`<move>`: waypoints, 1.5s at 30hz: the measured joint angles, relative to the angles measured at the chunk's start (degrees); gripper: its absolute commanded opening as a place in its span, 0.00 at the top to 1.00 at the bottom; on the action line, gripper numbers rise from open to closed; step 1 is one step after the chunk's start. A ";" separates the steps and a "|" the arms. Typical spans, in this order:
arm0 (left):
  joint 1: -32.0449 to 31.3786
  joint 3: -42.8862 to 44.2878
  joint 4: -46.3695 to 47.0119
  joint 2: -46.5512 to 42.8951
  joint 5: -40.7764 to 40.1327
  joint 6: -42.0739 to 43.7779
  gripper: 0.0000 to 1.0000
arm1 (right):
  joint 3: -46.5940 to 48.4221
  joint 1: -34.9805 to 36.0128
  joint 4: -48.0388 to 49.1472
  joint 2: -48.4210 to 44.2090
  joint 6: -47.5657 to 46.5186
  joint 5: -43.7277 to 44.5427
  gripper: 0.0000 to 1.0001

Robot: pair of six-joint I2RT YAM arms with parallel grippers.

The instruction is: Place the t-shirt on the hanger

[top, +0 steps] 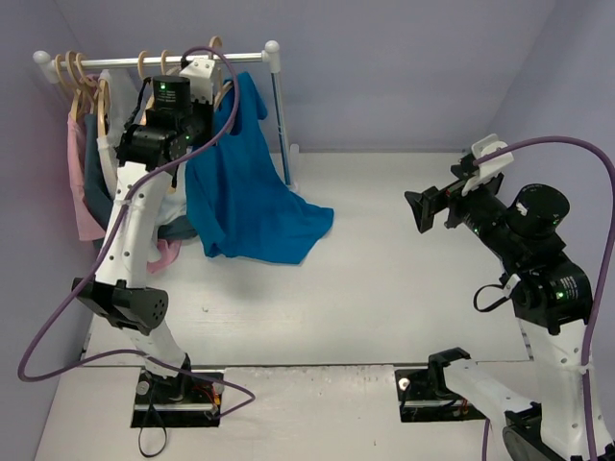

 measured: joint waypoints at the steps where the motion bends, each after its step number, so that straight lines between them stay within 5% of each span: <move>1: 0.00 -1.07 0.18 -0.07 0.31 -0.17 1.00 | -0.40 0.00 0.00 -0.22 0.07 0.07 0.00; 3: 0.00 -3.45 0.73 -0.08 0.68 -0.57 0.98 | -1.19 0.00 0.04 -0.46 0.16 0.26 0.00; 6: 0.00 -6.86 3.41 -0.08 0.93 -0.93 0.84 | -2.46 0.00 0.25 -0.46 0.33 0.56 0.00; 9: 0.00 -9.30 4.86 -0.65 1.00 -1.11 0.54 | -3.71 0.00 0.24 -0.44 0.36 0.86 0.00; 10: 0.00 -9.76 4.88 -0.97 1.00 -1.33 0.33 | -3.93 0.00 0.28 -0.42 0.40 1.08 0.00; 11: 0.00 -9.94 4.94 -1.24 1.00 -1.26 0.24 | -4.13 0.00 0.27 -0.27 0.50 1.32 0.00; 19: 0.00 -14.79 6.20 -12.88 -0.14 -0.35 0.20 | -4.81 0.00 0.33 0.95 2.71 7.35 0.00; 26: 0.00 -30.82 8.43 -39.74 -5.26 0.47 0.20 | -8.41 0.00 1.06 -0.38 2.59 9.95 0.00; 34: 0.00 -53.82 6.95 -70.62 -11.89 -0.80 0.20 | -13.29 0.48 3.20 -3.66 7.95 23.22 0.00; 45: -0.02 -67.29 2.19 -79.26 -13.56 -4.03 0.20 | -20.97 0.48 8.19 -7.82 13.71 36.31 0.00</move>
